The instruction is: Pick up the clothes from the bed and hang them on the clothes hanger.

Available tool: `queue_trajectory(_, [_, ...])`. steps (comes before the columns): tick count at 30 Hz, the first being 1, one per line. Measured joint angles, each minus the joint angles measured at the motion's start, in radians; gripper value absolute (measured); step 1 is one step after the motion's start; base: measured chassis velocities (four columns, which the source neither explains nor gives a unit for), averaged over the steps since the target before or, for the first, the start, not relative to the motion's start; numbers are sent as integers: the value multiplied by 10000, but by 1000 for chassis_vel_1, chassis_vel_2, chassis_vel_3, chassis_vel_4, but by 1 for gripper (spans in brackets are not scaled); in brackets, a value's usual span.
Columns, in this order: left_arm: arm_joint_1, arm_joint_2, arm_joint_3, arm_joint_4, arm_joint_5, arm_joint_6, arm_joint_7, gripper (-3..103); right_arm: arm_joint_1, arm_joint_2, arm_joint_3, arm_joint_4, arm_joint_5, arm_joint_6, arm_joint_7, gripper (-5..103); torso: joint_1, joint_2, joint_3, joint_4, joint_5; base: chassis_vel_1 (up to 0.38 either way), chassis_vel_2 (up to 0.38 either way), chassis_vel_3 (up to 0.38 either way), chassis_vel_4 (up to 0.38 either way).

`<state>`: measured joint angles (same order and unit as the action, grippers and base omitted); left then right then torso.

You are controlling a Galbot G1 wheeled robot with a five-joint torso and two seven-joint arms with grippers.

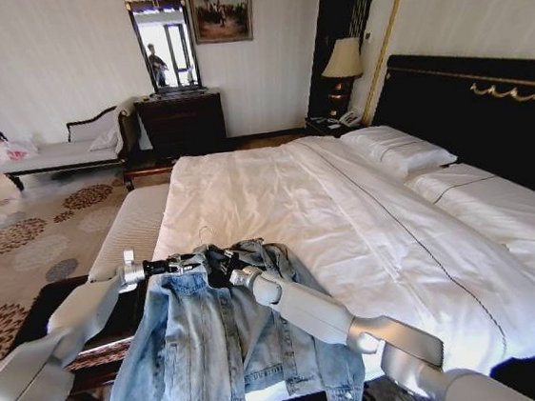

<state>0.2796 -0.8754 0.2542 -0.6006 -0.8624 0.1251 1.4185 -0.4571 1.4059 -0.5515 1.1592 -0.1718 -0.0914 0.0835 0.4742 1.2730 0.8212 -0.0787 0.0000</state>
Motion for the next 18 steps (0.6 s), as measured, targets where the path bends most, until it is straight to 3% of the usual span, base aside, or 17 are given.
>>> queue_trajectory(2, [0, -14, 23, 11, -5, 4, 14, 97, -1, -1, 0, 7, 0, -1, -1, 27, 0, 0, 0, 1, 1, 0, 0, 0, 0])
queue_trajectory(5, [50, -103, 21, 44, -49, -40, 6, 82, -16, -17, -4, 60, -1, -6, -6, 27, 0, 0, 0, 0, 0, 0, 0, 0, 0])
queue_trajectory(7, [84, -97, 14, -15, -56, -43, -5, 82, -17, -24, -5, 67, 0, -9, -7, 27, 0, 0, 0, 0, 1, 0, 0, 0, 0])
queue_trajectory(14, [441, 27, -63, -390, -139, -53, -145, 49, -30, -37, -8, 127, 27, -10, -11, 27, -1, 0, 0, 1, 0, 0, 0, 0, 0])
queue_trajectory(18, [541, 81, -99, -485, -132, -177, -228, 39, -65, -49, -8, 157, 24, -10, -10, 27, 0, 0, 0, 1, -1, 0, 0, 0, 0])
